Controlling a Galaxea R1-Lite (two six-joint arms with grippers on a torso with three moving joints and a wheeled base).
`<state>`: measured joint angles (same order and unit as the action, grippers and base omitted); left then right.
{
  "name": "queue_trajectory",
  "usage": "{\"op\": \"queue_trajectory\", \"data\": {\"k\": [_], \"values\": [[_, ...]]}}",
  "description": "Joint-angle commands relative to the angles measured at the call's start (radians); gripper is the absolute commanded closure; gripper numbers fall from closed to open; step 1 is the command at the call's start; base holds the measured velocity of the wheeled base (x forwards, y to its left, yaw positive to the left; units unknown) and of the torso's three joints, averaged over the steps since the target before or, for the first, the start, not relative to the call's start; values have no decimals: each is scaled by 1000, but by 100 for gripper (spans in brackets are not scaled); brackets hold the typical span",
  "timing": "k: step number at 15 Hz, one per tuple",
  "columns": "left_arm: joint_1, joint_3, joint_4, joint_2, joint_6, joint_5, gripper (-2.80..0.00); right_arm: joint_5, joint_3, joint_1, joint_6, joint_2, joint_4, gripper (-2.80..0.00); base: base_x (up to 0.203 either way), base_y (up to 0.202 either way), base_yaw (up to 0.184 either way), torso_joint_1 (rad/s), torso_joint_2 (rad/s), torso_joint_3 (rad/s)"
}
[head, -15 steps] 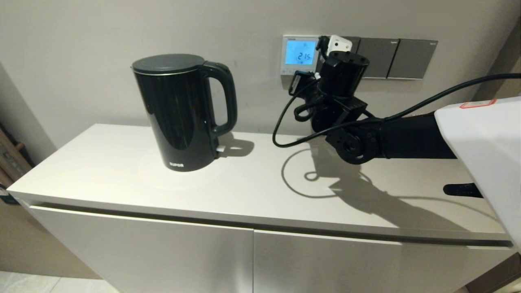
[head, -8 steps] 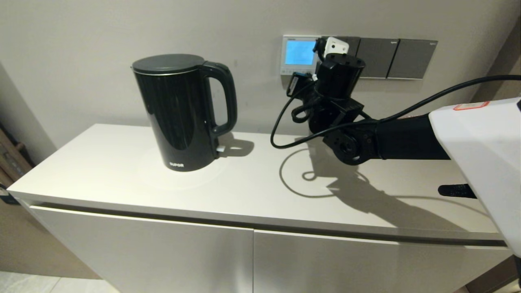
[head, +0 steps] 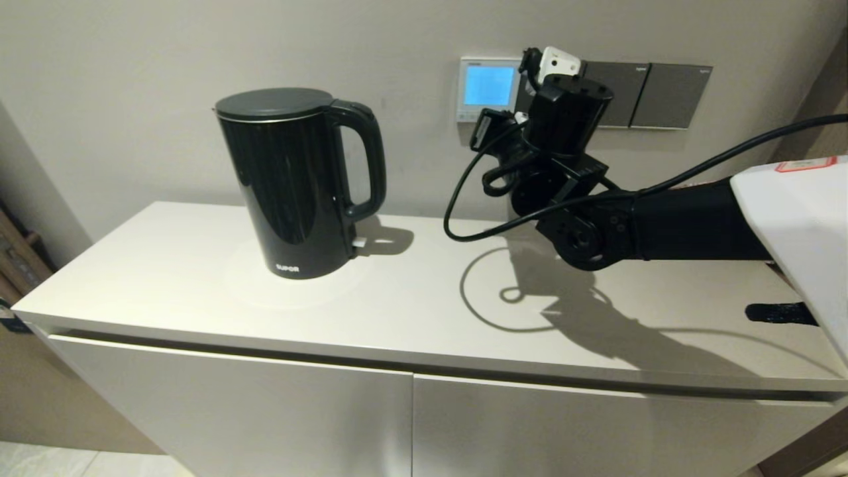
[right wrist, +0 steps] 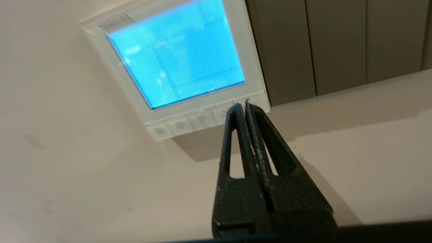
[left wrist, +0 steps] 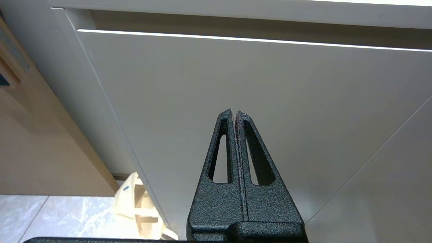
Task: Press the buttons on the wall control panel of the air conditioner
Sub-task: Turn off the central air conditioner
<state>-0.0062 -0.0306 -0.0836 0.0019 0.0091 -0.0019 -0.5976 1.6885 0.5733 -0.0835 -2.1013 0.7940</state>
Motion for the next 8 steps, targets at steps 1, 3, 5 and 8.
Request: {"op": "queue_trajectory", "data": {"k": [1, 3, 5, 8], "values": [[0, 0, 0, 0, 0, 0, 0, -5, -32, 25, 6, 60, 9, 0, 0, 0, 0, 0, 0, 0], [0, 0, -1, 0, 0, -1, 0, -8, -43, 37, 20, 86, 14, 0, 0, 0, 0, 0, 0, 0], [0, 0, -1, 0, 0, 0, 0, -14, -63, 43, 39, 121, 20, 0, 0, 0, 0, 0, 0, 0], [0, 0, -1, 0, 0, 0, 0, -25, -136, 37, 62, 234, 17, 0, 0, 0, 0, 0, 0, 0]]}}
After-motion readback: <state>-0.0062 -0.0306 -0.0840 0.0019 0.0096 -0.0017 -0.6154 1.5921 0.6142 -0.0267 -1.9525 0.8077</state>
